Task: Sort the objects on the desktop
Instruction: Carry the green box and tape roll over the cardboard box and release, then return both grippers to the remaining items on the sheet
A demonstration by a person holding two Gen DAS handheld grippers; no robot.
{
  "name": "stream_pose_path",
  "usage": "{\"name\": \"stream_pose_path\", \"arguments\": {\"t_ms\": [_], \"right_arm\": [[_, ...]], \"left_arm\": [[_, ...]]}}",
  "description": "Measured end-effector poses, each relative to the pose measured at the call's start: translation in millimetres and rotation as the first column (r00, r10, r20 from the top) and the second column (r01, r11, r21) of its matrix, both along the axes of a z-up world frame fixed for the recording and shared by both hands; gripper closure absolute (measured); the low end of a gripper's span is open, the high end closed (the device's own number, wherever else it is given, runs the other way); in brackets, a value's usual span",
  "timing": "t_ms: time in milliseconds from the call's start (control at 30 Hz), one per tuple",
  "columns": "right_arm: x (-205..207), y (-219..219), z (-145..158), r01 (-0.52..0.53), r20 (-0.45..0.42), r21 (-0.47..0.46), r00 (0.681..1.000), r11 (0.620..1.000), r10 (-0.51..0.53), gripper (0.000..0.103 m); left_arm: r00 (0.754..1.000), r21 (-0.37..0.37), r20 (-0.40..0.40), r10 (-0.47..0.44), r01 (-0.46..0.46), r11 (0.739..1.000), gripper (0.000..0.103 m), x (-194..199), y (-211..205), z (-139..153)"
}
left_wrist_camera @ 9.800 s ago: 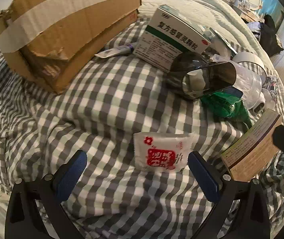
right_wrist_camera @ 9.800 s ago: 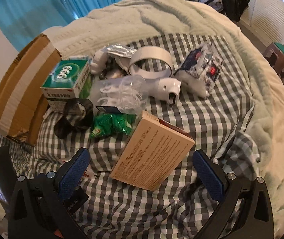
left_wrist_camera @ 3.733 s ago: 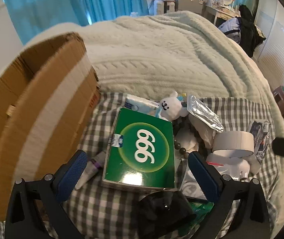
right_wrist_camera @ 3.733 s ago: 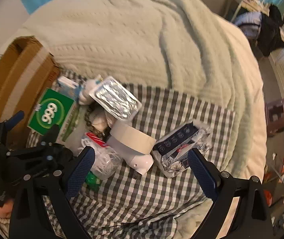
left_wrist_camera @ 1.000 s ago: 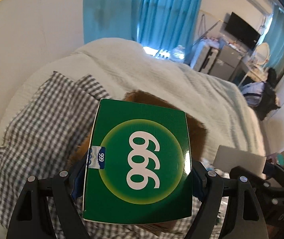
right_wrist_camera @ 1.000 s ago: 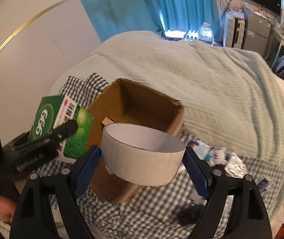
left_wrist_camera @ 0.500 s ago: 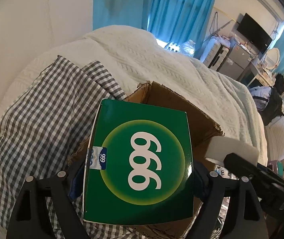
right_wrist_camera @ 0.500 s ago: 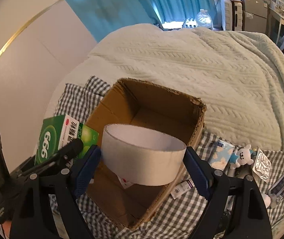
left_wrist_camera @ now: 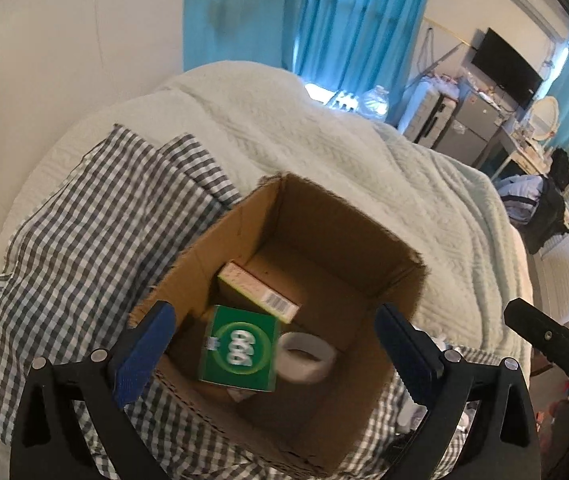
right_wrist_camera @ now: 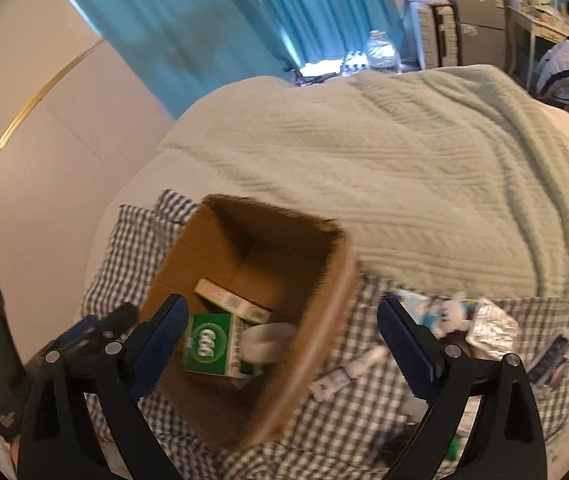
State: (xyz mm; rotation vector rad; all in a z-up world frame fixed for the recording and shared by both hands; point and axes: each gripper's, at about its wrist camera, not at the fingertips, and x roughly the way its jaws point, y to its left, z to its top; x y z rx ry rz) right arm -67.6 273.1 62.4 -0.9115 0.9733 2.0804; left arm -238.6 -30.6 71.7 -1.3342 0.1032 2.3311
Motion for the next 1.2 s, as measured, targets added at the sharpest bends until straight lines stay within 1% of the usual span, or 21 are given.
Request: {"name": "stream_pose_path", "arguments": {"t_ms": [100, 233, 400, 533, 700, 800, 933, 1000, 1033, 1100, 1133, 1200], "right_arm": [[31.4, 11.3, 3.5, 0.041, 0.022, 0.013, 0.999, 0.999, -0.041, 0.007], [76.1, 25.5, 3.8, 0.093, 0.065, 0.027, 0.993, 0.995, -0.095, 0.007], [130.4, 34.7, -1.3, 0.135, 0.124, 0.040, 0.982, 0.990, -0.139, 0.007], [167.3, 38.7, -10.2, 0.143, 0.179, 0.045, 0.973, 0.989, -0.149, 0.007], [214.8, 43.0, -26.8, 0.170, 0.254, 0.041, 0.951, 0.985, -0.175, 0.007], [243.5, 48.9, -37.2, 0.204, 0.287, 0.027, 0.936, 0.979, -0.203, 0.007], [276.6, 56.8, -55.3, 0.260, 0.314, -0.015, 0.918, 0.966, -0.242, 0.007], [285.3, 59.6, -62.7, 0.271, 0.326, -0.032, 0.913, 0.962, -0.246, 0.007], [287.2, 60.8, -66.8, 0.271, 0.347, -0.026, 0.905, 0.962, -0.246, 0.007], [288.1, 63.5, -78.1, 0.259, 0.423, 0.011, 0.874, 0.966, -0.240, 0.007], [288.1, 65.2, -85.0, 0.251, 0.443, 0.008, 0.867, 0.968, -0.228, 0.007], [289.1, 67.0, -96.6, 0.251, 0.456, -0.014, 0.863, 0.968, -0.217, 0.007]], "left_arm": [[0.999, 0.015, -0.014, -0.034, 0.035, 0.999, 0.001, 16.1, 14.4, 5.7], [0.996, 0.016, -0.023, -0.087, 0.087, 0.996, 0.000, 41.2, 37.6, 5.8], [0.987, 0.018, -0.008, -0.162, 0.162, 0.987, 0.000, 80.7, 66.0, -3.9], [0.979, -0.006, -0.017, -0.204, 0.204, 0.979, 0.000, 112.4, 84.4, -15.8], [0.964, -0.052, -0.039, -0.262, 0.260, 0.964, 0.000, 153.8, 102.5, -40.8], [0.950, -0.079, -0.061, -0.306, 0.301, 0.950, 0.000, 181.3, 112.6, -60.0], [0.928, -0.103, -0.052, -0.370, 0.363, 0.926, 0.000, 211.5, 124.5, -90.1], [0.923, -0.113, -0.028, -0.384, 0.378, 0.919, 0.000, 218.9, 128.4, -104.1], [0.922, -0.116, -0.018, -0.386, 0.381, 0.917, 0.000, 222.8, 129.5, -112.0], [0.924, -0.127, 0.004, -0.382, 0.379, 0.916, 0.000, 228.9, 130.2, -128.4], [0.925, -0.130, 0.013, -0.380, 0.378, 0.917, 0.000, 231.0, 130.2, -134.6], [0.928, -0.144, 0.032, -0.371, 0.372, 0.917, 0.000, 232.5, 129.3, -149.0]]}}
